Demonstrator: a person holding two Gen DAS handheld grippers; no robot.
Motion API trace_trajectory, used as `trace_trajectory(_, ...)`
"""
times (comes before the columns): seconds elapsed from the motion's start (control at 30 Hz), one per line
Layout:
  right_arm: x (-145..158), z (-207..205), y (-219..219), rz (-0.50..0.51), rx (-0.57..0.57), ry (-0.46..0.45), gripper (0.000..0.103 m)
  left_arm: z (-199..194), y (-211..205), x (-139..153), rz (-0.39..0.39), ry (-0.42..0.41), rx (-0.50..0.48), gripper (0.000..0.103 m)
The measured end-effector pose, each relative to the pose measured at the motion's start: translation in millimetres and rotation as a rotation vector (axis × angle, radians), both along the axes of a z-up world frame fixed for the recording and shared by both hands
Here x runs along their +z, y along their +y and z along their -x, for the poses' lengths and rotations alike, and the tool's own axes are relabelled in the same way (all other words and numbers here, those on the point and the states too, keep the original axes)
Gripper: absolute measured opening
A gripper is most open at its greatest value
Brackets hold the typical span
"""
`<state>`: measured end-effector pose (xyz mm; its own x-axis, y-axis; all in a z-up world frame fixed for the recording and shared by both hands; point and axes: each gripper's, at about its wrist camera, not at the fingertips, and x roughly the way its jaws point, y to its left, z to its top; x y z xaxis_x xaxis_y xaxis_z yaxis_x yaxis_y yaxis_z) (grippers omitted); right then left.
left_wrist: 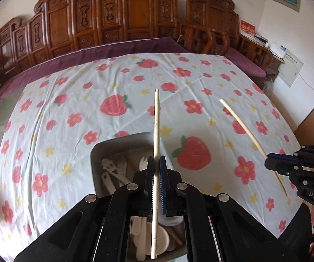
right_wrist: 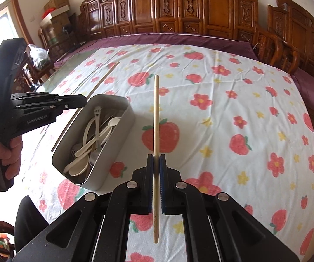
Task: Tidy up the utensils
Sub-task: 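Carry both chopsticks over the steel tray with both tools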
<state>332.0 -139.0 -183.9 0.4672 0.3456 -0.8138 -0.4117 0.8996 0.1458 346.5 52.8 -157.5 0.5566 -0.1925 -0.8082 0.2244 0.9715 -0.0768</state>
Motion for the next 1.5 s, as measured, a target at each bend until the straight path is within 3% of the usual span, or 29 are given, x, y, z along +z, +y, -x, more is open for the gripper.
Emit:
trace_trajectory(0.53, -17.8, -4.3, 22.8, 0.017, 0.038, 0.033, 0.006, 10.9, 31.0, -49.1, 0.015, 0.046, 0.081, 0.005)
trace_trajectory(1.0, -16.9, -3.0, 41.0, 0.018, 0.07, 0.032, 0.006, 22.4, 31.8, -57.5, -0.011, 0.059, 0.07, 0.005)
trace_trajectory(1.23, -14.7, -2.5, 59.1, 0.015, 0.095, 0.033, 0.006, 32.0, 41.0, -47.5, 0.011, 0.033, 0.087, 0.005)
trace_trajectory(1.33, -14.9, -3.4, 72.2, 0.005, 0.111, 0.038, 0.006, 39.0, 48.2, -38.9, 0.017, 0.014, 0.097, 0.007)
trace_trajectory(1.4, -16.1, -3.0, 84.0, -0.001, 0.124, 0.043, 0.006, 44.2, 55.2, -32.9, 0.018, 0.0, 0.108, 0.019)
trace_trajectory(1.5, -20.0, -3.0, 101.1, -0.016, 0.138, 0.059, 0.006, 52.2, 65.4, -24.8, 0.019, -0.024, 0.122, 0.025)
